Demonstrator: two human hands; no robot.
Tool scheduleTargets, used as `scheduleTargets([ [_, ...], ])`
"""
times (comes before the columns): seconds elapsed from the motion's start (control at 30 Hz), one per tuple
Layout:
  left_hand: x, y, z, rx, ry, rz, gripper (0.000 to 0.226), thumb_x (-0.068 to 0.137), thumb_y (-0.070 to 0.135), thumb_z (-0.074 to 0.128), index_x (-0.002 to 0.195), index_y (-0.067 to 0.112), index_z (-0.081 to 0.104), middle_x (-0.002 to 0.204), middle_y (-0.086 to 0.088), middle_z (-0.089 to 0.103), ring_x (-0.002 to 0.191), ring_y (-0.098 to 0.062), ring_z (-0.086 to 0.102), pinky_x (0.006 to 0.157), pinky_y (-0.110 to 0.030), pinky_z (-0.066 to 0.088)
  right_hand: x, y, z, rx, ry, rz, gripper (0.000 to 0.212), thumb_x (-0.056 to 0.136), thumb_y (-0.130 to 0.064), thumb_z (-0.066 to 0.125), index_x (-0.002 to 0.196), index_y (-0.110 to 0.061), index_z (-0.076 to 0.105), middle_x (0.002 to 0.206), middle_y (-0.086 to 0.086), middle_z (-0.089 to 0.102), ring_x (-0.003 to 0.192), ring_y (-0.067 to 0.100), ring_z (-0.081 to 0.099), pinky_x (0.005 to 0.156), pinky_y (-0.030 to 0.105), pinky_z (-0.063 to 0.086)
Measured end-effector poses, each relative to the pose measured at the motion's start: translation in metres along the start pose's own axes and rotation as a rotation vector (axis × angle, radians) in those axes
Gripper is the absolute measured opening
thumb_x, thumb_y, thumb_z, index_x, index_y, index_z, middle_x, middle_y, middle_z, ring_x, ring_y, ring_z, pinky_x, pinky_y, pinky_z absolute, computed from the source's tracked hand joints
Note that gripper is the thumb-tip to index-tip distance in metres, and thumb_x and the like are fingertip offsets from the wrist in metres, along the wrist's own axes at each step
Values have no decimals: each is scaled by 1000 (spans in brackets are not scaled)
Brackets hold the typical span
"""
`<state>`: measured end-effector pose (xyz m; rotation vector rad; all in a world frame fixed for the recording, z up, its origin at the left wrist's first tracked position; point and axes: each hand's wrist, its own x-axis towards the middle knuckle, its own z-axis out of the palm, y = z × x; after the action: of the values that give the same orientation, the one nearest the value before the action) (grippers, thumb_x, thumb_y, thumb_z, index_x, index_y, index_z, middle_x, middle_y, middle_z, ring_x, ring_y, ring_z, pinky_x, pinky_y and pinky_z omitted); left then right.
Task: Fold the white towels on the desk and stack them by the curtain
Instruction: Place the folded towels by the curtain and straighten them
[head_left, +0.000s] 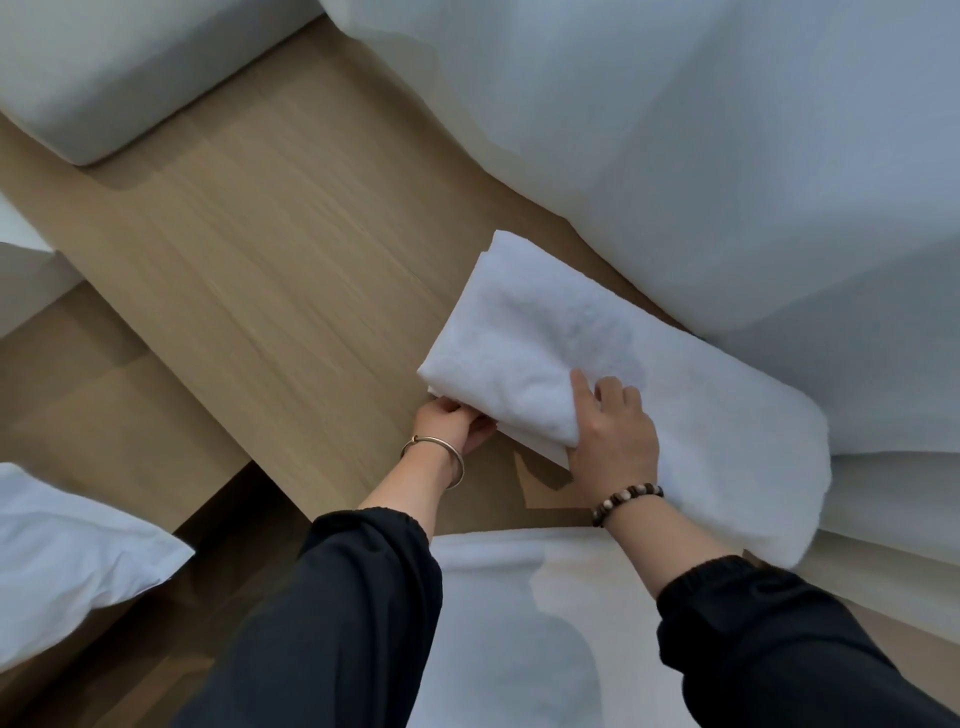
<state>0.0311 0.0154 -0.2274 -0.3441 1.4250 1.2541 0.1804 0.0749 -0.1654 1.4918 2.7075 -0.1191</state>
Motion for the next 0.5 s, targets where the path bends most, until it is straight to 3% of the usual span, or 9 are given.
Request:
scheduleTargets([
  [0.17, -7, 7, 3, -58, 28, -60, 18, 88, -8, 46, 87, 5, 58, 81, -13, 66, 75, -28, 66, 59, -33, 57, 0, 0, 4, 1, -4, 21, 68, 49, 17, 73, 116, 4, 63, 87, 22, 59, 68, 37, 54, 43, 32, 43],
  [0.33, -20, 10, 12, 42, 457, 153, 21, 89, 21, 38, 75, 9, 49, 56, -7, 46, 36, -18, 41, 38, -22, 37, -6, 3, 3, 77, -77, 22, 79, 50, 15, 73, 126, 1, 56, 103, 23, 59, 80, 39, 55, 58, 37, 43],
  [0.43, -40, 1, 33, 69, 335, 80, 38, 91, 46, 46, 80, 10, 54, 56, -5, 52, 38, -16, 50, 39, -23, 43, -18, 18, 0, 61, -82, -17, 83, 52, 13, 72, 131, -4, 53, 117, 21, 56, 94, 40, 55, 75, 43, 46],
  [0.5, -50, -9, 45, 181, 212, -19, 43, 87, 54, 53, 97, 12, 56, 75, -7, 64, 54, -19, 64, 45, -27, 49, -30, 35, -3, 44, -86, 23, 82, 54, 12, 72, 131, -7, 53, 123, 21, 53, 105, 41, 52, 85, 45, 44],
])
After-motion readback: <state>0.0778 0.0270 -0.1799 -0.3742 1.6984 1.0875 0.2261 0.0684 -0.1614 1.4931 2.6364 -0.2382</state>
